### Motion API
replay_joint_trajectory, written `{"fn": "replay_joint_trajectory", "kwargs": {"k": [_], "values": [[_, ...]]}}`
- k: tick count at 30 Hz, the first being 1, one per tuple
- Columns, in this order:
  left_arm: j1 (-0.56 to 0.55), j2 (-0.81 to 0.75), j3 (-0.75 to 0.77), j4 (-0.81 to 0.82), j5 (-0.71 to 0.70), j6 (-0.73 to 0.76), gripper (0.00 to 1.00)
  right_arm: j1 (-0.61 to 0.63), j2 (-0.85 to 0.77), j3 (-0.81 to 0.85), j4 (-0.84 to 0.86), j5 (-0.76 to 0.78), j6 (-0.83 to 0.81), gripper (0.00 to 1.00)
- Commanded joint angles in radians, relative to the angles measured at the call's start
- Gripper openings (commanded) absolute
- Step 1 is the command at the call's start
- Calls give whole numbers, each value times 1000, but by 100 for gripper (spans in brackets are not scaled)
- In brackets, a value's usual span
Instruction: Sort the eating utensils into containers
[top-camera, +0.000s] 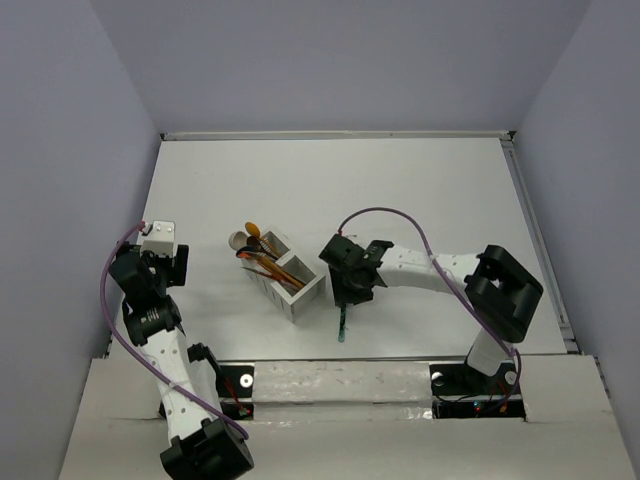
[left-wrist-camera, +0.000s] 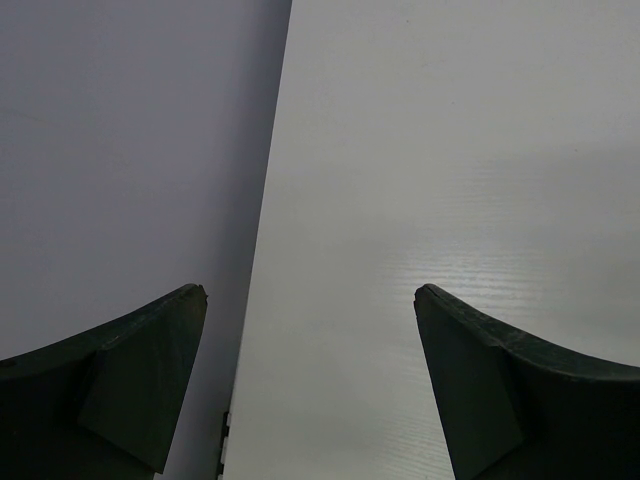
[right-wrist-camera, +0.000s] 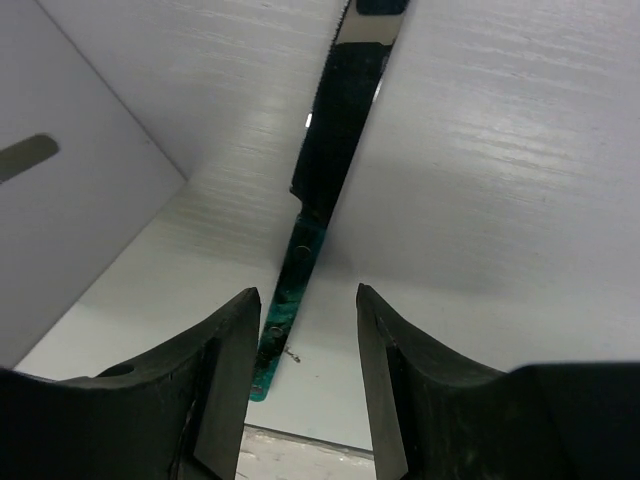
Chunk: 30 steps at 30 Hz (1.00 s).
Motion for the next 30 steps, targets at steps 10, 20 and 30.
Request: {"fn": "replay_joint_trajectory", "kwargs": {"k": [10, 20, 30], "values": [[-2, 1, -18, 62, 3, 35, 99, 10, 146, 127, -45, -18, 27, 41], [-2, -6, -23, 65, -6, 42, 99, 10, 172, 168, -125, 34, 27, 0], [-2, 14, -1, 62, 12, 35, 99, -19, -194, 207, -82, 437, -138, 0]]}}
